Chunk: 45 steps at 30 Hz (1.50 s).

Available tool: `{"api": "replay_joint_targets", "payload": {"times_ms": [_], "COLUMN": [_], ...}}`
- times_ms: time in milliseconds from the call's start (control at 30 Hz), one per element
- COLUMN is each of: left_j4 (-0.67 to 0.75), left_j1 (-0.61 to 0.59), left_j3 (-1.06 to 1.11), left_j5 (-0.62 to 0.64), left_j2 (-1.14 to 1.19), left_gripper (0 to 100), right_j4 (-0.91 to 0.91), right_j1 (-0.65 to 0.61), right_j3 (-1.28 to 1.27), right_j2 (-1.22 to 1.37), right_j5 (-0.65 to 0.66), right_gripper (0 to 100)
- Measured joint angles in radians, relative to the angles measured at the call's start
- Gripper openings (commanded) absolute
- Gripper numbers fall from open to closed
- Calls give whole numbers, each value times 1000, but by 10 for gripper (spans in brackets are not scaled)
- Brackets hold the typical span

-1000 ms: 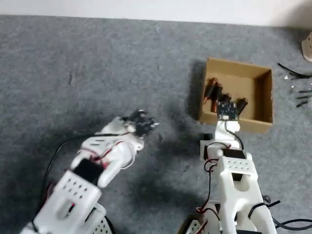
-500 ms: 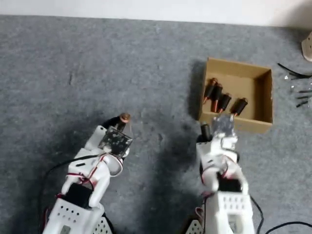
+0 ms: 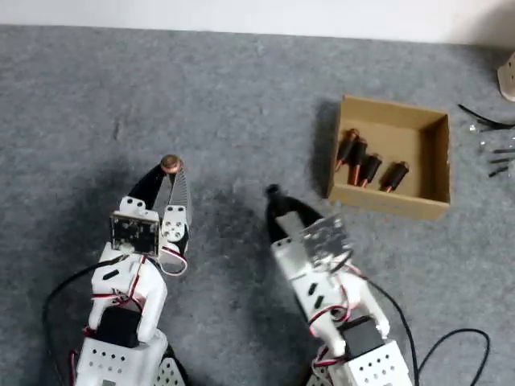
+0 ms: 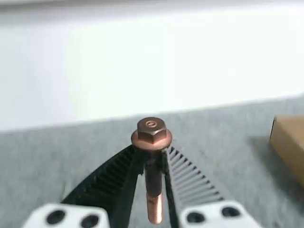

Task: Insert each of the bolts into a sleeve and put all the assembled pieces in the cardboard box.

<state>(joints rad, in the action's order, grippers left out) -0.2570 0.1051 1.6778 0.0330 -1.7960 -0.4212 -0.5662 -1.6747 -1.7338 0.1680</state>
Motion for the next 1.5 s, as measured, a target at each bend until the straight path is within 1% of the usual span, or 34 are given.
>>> {"api": "replay_joint_targets", "payload": {"times_ms": [100, 200, 267, 333, 467, 567, 667, 900, 1133, 1333, 1500], "left_j4": [58, 69, 72, 72, 84, 141, 164, 167, 167, 167, 129], "left_j1": [-3, 12, 32, 57, 63, 63, 63, 71, 218, 232, 259], "left_j3": [0, 0, 0, 0, 0, 0, 0, 0, 0, 0, 0], "left_j5": [0, 5, 44, 135, 387, 568, 652, 755, 763, 763, 763], "left_j2": [0, 0, 0, 0, 0, 0, 0, 0, 0, 0, -12], "left_gripper": [7, 7, 7, 7, 7, 7, 7, 7, 7, 7, 7], "right_j4": [2, 2, 2, 2, 31, 38, 38, 38, 38, 38, 38], "right_j1": [-51, -54, -54, -54, -54, -54, -54, -55, -64, -86, -86], "right_j3": [0, 0, 0, 0, 0, 0, 0, 0, 0, 0, 0], "right_j2": [3, 3, 3, 3, 3, 3, 3, 3, 3, 5, 5], "right_j5": [0, 0, 0, 0, 0, 0, 0, 0, 0, 0, 0], "right_gripper": [8, 8, 8, 8, 8, 8, 8, 8, 6, 6, 6]}}
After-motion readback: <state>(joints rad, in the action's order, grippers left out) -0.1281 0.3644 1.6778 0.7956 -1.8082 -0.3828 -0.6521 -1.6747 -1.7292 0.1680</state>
